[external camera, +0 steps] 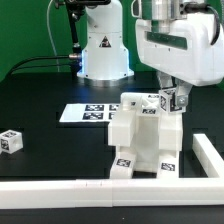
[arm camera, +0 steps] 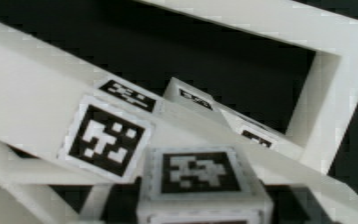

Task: Assemble chair

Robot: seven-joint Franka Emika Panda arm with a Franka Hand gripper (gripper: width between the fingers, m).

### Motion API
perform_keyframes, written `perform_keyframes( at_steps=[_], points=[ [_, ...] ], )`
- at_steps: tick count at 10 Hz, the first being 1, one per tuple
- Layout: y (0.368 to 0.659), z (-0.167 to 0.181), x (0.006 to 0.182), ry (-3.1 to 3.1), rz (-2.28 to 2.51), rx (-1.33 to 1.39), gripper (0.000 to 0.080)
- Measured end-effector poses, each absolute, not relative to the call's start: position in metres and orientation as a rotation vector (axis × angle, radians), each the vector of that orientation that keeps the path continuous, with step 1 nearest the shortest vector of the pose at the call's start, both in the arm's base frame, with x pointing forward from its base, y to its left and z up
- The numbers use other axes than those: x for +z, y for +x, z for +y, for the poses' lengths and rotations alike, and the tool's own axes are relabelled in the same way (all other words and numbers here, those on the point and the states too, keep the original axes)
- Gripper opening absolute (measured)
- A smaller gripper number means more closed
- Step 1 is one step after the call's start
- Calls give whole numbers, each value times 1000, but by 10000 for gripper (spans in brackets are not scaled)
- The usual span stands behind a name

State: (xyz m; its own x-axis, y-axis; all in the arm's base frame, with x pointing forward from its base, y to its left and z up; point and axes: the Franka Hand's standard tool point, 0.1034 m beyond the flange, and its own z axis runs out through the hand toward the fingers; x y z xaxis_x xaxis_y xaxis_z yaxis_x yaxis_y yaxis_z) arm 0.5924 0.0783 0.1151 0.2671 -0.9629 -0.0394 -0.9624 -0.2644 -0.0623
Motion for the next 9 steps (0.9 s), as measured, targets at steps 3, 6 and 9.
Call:
perform_keyframes(
  at_steps=[3,6,9],
  points=[
    [592,72,116,-2754,1362,-8,526],
    [592,65,113,-2922,965,0,644],
    [590,74,114,-3079,433,-17,649]
  ],
)
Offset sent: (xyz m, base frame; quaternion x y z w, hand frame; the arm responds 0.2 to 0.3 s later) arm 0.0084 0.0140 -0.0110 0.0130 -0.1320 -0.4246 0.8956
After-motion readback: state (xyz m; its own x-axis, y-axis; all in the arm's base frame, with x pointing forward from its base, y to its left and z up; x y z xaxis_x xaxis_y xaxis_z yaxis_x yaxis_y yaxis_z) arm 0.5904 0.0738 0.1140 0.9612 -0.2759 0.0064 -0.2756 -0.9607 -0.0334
